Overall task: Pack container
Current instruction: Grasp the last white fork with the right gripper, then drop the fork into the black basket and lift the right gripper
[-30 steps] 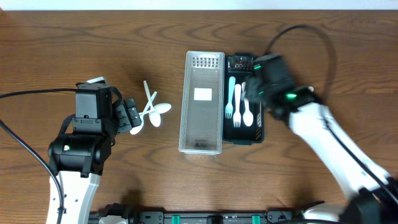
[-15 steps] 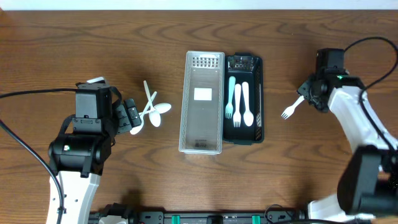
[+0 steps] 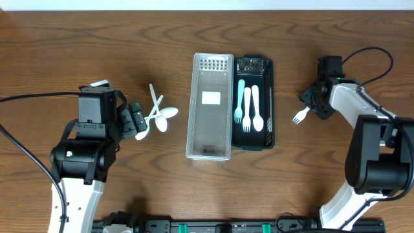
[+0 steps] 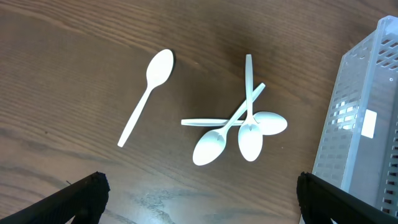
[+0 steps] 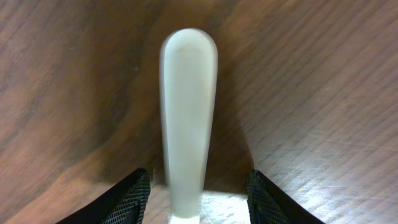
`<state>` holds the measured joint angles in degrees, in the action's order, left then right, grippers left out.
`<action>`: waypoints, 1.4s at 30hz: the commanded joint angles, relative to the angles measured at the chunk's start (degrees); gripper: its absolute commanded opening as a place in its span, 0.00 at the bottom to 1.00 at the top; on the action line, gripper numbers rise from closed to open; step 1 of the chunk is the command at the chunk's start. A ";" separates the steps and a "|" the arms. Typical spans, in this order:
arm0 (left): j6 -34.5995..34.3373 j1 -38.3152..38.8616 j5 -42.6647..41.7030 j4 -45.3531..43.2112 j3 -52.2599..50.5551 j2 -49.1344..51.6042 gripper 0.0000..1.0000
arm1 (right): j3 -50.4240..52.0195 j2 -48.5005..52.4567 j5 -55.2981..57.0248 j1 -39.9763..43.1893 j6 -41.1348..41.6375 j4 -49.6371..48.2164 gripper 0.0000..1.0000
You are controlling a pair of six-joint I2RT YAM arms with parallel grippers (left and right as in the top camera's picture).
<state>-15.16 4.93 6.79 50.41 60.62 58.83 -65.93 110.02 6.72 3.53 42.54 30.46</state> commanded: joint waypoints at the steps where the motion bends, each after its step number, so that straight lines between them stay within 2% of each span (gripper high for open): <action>1: 0.50 -0.26 0.26 0.11 0.96 0.28 0.98 | 0.46 3.19 -1.20 0.26 1.62 0.11 0.52; 5: 0.50 -0.26 0.26 0.11 0.96 0.28 0.98 | 0.46 4.50 -1.18 0.26 1.60 0.76 0.40; 8: 0.50 -0.26 0.26 0.11 0.96 0.28 0.98 | 0.44 4.26 -0.94 0.26 1.57 2.47 0.22; 11: 0.50 -0.26 0.26 0.11 0.96 0.28 0.98 | 0.35 3.32 0.00 0.26 0.94 4.15 0.20; 15: 0.50 -0.26 0.26 0.11 0.96 0.28 0.98 | 0.28 -0.46 3.15 0.24 -1.55 6.19 0.09; 17: 0.50 -0.26 0.26 0.11 0.96 0.28 0.98 | 0.13 -4.02 4.79 0.17 -2.54 7.54 0.07; 24: 0.50 -0.26 0.26 0.11 0.96 0.28 0.98 | -0.76 -23.71 4.61 -2.62 -6.49 8.98 0.04; 27: 0.50 -0.26 0.26 0.11 0.96 0.28 0.98 | -0.76 -31.80 2.01 -6.25 -6.67 8.92 0.02; 30: 0.50 -0.26 0.26 0.11 0.96 0.28 0.98 | -0.76 -35.76 -1.05 -11.58 -6.64 8.98 0.02; 36: 0.50 -0.26 0.26 0.11 0.96 0.28 0.98 | -0.39 -31.02 1.84 -23.41 -6.58 8.96 0.04; 42: 0.50 -0.26 0.26 0.11 0.96 0.28 0.98 | -0.39 -18.91 2.01 -28.39 -6.60 6.64 0.08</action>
<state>-15.16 4.93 6.81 50.39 60.60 58.83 -66.89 86.78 7.57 -23.22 36.73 37.78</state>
